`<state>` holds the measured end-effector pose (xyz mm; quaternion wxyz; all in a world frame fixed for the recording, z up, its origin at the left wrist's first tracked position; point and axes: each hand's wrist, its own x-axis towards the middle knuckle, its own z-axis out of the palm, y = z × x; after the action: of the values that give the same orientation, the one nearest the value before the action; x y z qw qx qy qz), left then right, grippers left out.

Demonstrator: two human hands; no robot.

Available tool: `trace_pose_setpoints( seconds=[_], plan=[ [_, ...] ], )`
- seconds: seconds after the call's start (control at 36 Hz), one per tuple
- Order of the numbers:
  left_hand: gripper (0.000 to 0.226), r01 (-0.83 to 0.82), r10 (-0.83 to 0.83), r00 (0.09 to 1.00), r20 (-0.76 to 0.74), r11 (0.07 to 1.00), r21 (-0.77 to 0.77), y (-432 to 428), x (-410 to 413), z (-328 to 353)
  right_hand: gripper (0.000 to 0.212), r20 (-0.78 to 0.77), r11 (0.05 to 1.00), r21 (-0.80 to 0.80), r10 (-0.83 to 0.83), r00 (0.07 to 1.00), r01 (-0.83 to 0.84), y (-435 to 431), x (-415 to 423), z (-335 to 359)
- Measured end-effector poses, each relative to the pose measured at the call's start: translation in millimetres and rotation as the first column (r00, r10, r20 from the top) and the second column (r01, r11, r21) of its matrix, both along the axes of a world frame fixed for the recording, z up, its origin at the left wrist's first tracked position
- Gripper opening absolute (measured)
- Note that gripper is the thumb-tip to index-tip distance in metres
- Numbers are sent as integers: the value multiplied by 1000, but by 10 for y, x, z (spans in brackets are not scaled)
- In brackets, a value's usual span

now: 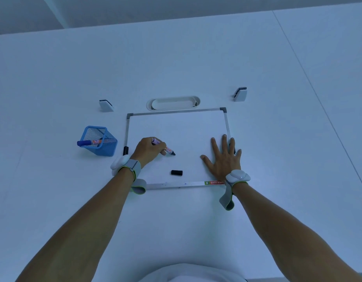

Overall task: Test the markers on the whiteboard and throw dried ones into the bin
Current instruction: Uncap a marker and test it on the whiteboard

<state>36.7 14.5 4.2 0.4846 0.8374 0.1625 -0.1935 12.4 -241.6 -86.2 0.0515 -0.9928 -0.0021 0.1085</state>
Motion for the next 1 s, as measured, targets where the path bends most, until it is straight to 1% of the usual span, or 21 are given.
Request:
trace_pose_setpoints(
  seconds=[0.06,0.17,0.25,0.36,0.47,0.56,0.64,0.69,0.78,0.83,0.89,0.94,1.0],
  plan=[
    [13,-11,11,1000,3,999,-31,-30,-9,-16,79,-1,1000,-5,-1,1000,1,2,4,-4],
    [16,42,-45,998,-40,997,-65,-113,-34,-40,80,-6,1000,-15,-3,1000,3,3,6,-12],
    [13,-3,4,999,39,1000,-31,-126,-9,-47,81,-7,1000,-24,-2,1000,2,-2,4,-5],
    [16,-7,7,998,55,1000,6,-71,10,-20,81,-8,1000,-25,1,1000,-1,-1,7,-6],
    [19,34,-34,999,22,999,27,4,-15,-5,81,-18,999,-39,1,1000,-2,-3,7,-8],
    [23,3,-6,999,52,999,44,40,-39,-21,81,-26,1000,-31,-2,1000,2,-8,6,-15],
    [18,26,-26,1000,-2,1000,-5,76,-73,-27,82,-34,1000,-27,4,999,-5,-17,1,-17],
    [18,-15,16,1000,11,1000,-20,104,-92,-32,84,-47,999,-31,7,999,-8,-23,11,-2],
    [11,-157,159,987,13,983,-96,163,-122,-25,88,-39,1000,-8,12,999,-12,13,14,61],
    [6,-204,208,978,15,969,-136,209,-147,-17,90,-26,1000,0,25,999,-25,41,18,105],
    [5,-223,229,973,18,961,-166,253,-178,-8,82,21,999,-1,46,999,-46,73,25,113],
    [4,-241,249,968,22,952,-190,296,-212,13,67,89,996,3,92,992,-93,147,26,148],
    [5,-255,265,964,23,945,-207,331,-237,32,49,132,988,62,135,982,-144,249,19,181]
  ],
)
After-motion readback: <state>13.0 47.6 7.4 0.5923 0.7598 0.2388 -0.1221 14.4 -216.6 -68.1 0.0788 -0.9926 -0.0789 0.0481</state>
